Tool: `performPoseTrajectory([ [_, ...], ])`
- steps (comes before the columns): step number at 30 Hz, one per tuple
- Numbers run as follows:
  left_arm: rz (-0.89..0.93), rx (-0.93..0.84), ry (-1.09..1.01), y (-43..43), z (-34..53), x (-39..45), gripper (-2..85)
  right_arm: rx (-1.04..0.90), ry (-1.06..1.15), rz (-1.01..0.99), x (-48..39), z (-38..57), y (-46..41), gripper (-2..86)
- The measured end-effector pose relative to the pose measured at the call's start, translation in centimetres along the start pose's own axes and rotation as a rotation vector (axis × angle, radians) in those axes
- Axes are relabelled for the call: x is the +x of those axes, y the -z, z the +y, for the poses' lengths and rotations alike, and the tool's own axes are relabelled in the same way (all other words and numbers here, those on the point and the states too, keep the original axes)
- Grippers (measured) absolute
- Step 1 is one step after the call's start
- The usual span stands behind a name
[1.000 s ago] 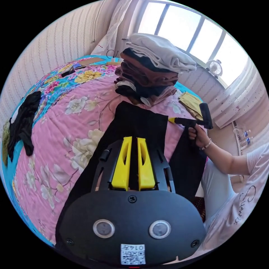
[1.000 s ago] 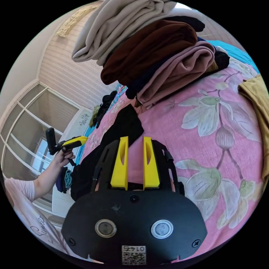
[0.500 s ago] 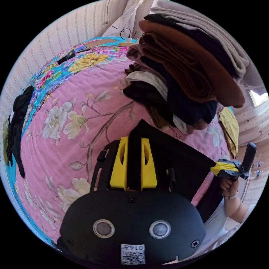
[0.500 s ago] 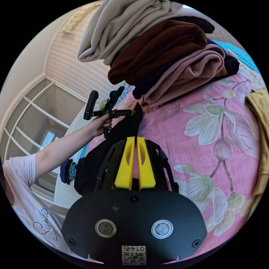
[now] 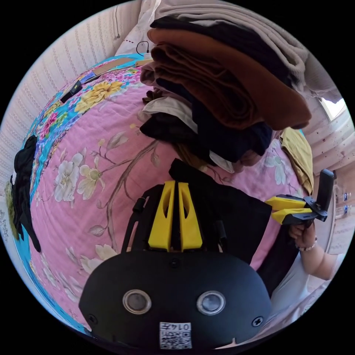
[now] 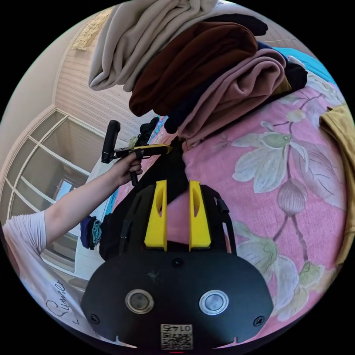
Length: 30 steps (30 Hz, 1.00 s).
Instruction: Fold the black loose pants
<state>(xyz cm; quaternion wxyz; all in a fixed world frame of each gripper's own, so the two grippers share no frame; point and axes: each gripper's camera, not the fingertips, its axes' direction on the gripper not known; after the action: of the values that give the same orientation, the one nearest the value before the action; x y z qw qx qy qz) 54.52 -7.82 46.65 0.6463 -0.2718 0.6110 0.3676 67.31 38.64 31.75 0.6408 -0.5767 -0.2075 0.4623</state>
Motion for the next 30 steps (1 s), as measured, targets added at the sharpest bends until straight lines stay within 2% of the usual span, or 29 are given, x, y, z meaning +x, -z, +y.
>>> performPoseTrajectory([
  [2,0.026,0.018,-0.019,1.1,0.5,0.2,-1.0,-0.040,0.013,0.053,-0.6,-0.1,-1.1,1.8],
  [11,0.140,0.121,-0.009,5.1,1.0,0.8,-0.7,0.045,0.067,0.088,-2.7,0.7,2.8,0.4],
  [14,0.044,-0.002,-0.031,2.6,1.4,2.2,-0.1,-0.042,0.024,0.157,-1.7,0.6,1.0,0.4],
  [21,0.008,0.054,-0.015,6.2,4.6,1.8,4.5,-0.077,-0.018,0.135,-1.4,0.8,-0.1,0.5],
  [24,0.026,0.157,0.078,12.5,8.8,-0.5,4.8,-0.067,-0.028,0.095,-1.4,1.0,0.0,0.6],
  [27,0.108,0.276,0.143,20.2,17.3,-2.4,4.0,-0.047,-0.027,0.080,-1.9,1.6,0.6,0.8],
  [30,0.198,0.347,0.239,26.8,29.6,-2.9,3.8,0.010,-0.008,0.164,-3.7,2.7,2.2,0.8],
])
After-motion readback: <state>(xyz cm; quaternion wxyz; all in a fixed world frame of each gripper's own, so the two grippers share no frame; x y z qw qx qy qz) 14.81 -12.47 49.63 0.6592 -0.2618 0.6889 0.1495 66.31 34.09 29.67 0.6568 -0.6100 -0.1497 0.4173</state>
